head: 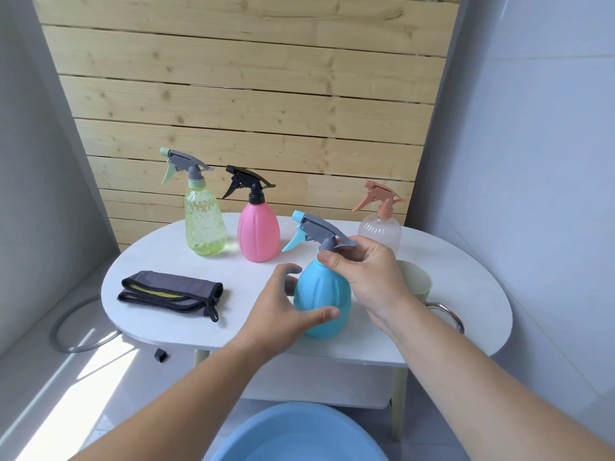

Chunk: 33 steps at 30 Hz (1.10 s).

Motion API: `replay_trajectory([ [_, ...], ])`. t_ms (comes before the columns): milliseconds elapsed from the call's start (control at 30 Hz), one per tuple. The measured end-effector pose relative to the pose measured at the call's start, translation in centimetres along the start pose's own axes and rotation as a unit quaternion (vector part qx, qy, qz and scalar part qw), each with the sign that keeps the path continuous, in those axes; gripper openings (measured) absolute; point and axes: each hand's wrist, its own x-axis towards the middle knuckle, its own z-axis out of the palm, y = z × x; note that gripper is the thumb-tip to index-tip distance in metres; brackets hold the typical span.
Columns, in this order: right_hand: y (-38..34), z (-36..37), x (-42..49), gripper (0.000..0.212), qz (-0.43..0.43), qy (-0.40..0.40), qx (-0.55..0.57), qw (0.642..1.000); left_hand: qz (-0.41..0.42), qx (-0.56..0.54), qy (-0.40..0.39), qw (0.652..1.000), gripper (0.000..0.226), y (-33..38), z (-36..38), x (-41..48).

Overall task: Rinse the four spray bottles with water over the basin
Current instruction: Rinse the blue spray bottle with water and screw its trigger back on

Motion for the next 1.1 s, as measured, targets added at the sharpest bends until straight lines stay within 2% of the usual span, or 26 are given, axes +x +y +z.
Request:
replay_trajectory([
  [67,-0.1,0.0,0.0,0.012,0.000,0.000,0.004,1.000,-0.003,-0.015,-0.012,1.000,0.100,-0.1,0.0,0.0],
  [133,-0.1,0.1,0.0,0.013,0.000,-0.001,0.004,1.000,-0.018,-0.051,-0.039,0.998,0.089,-0.3,0.0,0.2],
  [233,0.0,0.0,0.1,0.013,0.001,0.001,-0.003,1.000,-0.002,-0.049,-0.018,0.999,0.070,0.1,0.0,0.1],
  [333,0.0,0.0,0.0,0.014,0.003,0.005,0.004,1.000,0.004,-0.020,-0.004,1.000,0.074,0.5,0.4,0.0],
  [433,0.0,0.1,0.0,0.014,0.007,0.002,0.018,1.000,-0.021,-0.055,-0.040,0.997,0.076,0.5,0.6,0.1],
  [500,0.0,0.1,0.1,0.014,0.004,0.003,0.012,1.000,-0.011,-0.056,-0.039,0.998,0.081,0.5,0.4,0.1],
  [633,0.1,0.3,0.0,0.013,-0.007,0.011,-0.002,1.000,-0.003,0.058,0.024,0.998,0.110,0.3,0.7,0.4],
  [700,0.2,0.5,0.0,0.013,-0.006,0.006,0.005,1.000,-0.014,0.035,-0.003,0.999,0.116,0.0,0.8,0.4],
  [767,0.2,0.6,0.0,0.013,-0.009,0.004,0.004,1.000,-0.023,-0.037,-0.055,0.998,0.099,-0.2,0.7,0.3],
  [833,0.2,0.5,0.1,0.013,-0.013,0.006,-0.001,1.000,-0.016,-0.043,-0.048,0.998,0.082,-0.2,0.4,0.2],
  [1100,0.0,0.8,0.0,0.012,-0.042,0.022,-0.038,0.998,-0.008,0.048,0.061,0.997,0.082,0.7,1.1,-0.3],
])
